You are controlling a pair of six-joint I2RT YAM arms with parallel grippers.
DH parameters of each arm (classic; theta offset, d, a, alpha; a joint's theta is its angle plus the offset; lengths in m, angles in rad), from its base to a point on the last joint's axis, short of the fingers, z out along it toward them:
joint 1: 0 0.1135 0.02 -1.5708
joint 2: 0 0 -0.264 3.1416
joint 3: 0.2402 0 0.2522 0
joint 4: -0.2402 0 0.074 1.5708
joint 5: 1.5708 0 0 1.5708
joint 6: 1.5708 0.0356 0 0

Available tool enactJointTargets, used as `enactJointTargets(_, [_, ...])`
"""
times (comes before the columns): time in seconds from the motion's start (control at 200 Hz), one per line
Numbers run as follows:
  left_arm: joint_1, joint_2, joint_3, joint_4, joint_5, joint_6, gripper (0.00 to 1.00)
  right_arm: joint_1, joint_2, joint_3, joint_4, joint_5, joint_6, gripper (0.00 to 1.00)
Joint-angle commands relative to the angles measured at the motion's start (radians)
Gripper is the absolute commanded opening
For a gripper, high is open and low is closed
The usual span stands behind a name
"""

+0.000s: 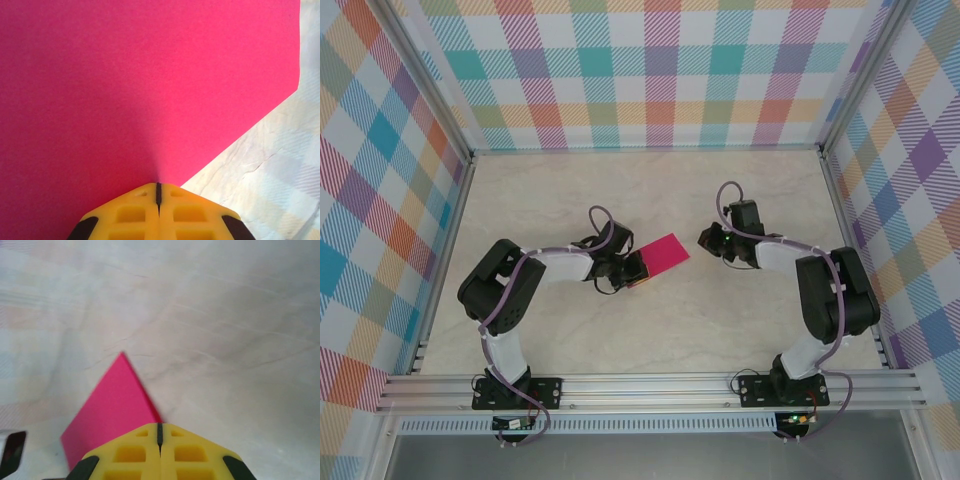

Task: Fold a paper plane with a square sheet of paper (pick it up from the middle)
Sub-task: First fold in half a square sheet of paper at the center of the table.

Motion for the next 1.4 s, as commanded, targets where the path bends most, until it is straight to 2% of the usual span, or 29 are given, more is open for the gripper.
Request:
enactJointTargets(0.0, [0.016,-0.010,-0.009,-0.228,-0.077,0.185,0.00,0.050,0.007,-0.002,0.029,-0.120,0.001,0.07])
enactJointTargets(0.16, [0.033,-0.031,-0.011,-0.179,-0.017,0.238,0.00,0.119,0.093,0.025,0.088,-0.180,0.087,0.06])
enactJointTargets(0.28, [0.033,-0.031,-0.017,-0.039,0.058,0.136,0.00,0.142,0.149,0.048,0.141,-0.191,0.124,0.06])
enactJointTargets(0.36, [0.031,-0.040,-0.036,0.067,0.065,0.033,0.00,0.147,0.178,0.062,0.147,-0.195,0.141,0.06])
enactJointTargets(0.49, [0.015,-0.062,-0.048,0.155,0.003,-0.107,0.00,0.151,0.209,0.056,0.141,-0.189,0.154,0.06])
enactJointTargets(0.735, [-0.040,-0.017,-0.027,0.262,-0.059,-0.260,0.00,0.151,0.242,0.022,0.160,-0.180,0.174,0.06])
enactJointTargets(0.895, [-0.071,0.029,-0.029,0.318,-0.104,-0.327,0.00,0.150,0.254,0.003,0.181,-0.171,0.186,0.06])
enactJointTargets(1.11, [-0.113,0.039,-0.050,0.282,-0.202,-0.346,0.00,0.151,0.252,-0.025,0.205,-0.174,0.190,0.05])
enactJointTargets(1.395, [-0.126,0.022,-0.188,0.315,-0.278,-0.441,0.00,0.151,0.250,-0.048,0.195,-0.144,0.193,0.05])
